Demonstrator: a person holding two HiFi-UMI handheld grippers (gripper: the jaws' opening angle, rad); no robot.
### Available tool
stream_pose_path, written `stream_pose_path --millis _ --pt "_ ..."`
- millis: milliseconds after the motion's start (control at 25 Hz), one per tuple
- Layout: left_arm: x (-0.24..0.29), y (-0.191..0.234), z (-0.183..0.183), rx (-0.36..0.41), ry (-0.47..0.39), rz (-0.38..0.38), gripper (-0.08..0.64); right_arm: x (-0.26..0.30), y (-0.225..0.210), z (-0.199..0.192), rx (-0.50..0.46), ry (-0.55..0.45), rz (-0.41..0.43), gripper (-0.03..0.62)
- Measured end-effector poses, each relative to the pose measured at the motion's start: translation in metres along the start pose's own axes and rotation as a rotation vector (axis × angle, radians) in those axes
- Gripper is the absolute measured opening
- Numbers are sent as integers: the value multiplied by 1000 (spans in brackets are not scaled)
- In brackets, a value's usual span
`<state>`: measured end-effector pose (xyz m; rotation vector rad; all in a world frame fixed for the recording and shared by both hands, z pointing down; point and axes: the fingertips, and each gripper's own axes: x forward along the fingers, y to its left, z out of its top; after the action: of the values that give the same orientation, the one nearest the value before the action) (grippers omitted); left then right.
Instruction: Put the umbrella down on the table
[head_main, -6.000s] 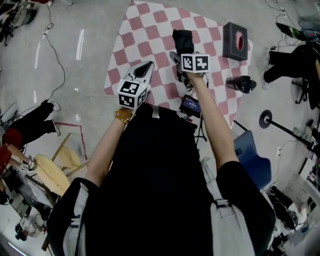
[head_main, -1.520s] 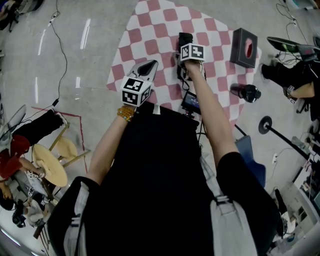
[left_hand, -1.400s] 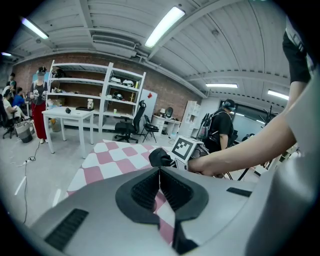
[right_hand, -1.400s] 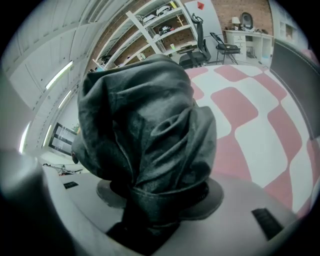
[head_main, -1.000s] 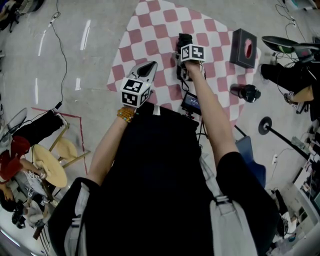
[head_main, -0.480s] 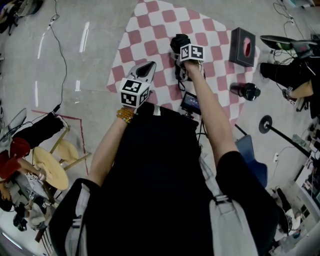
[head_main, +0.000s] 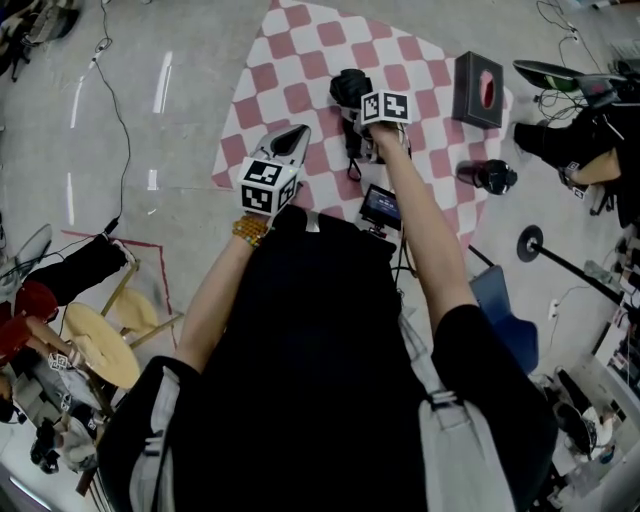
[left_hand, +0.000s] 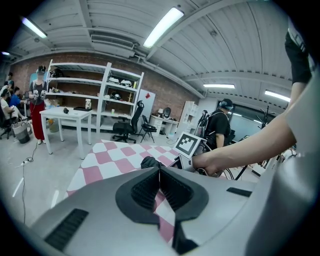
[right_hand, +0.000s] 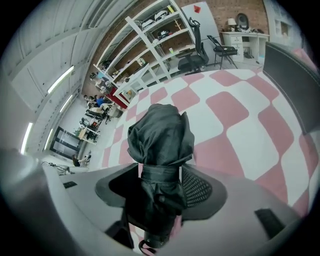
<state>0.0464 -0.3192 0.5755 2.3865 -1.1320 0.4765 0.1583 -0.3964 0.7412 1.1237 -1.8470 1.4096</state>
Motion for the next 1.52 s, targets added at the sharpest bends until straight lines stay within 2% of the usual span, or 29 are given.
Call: stream_pose_path --millis 360,680,880,1160,1520 --pt "8 -12 8 33 -12 -53 15 -41 24 14 -35 -96 65 259" --pt "16 -19 24 73 -31 -98 15 -91 63 38 -87 -279 136 256" --pt "17 -21 36 95 -55 -119 15 -133 81 53 -155 -445 134 170" --pt "15 -27 55 123 -86 -141 15 -188 101 63 -259 -658 142 89" --pt "6 -36 72 162 -122 -163 15 -230 128 54 -447 -877 63 44"
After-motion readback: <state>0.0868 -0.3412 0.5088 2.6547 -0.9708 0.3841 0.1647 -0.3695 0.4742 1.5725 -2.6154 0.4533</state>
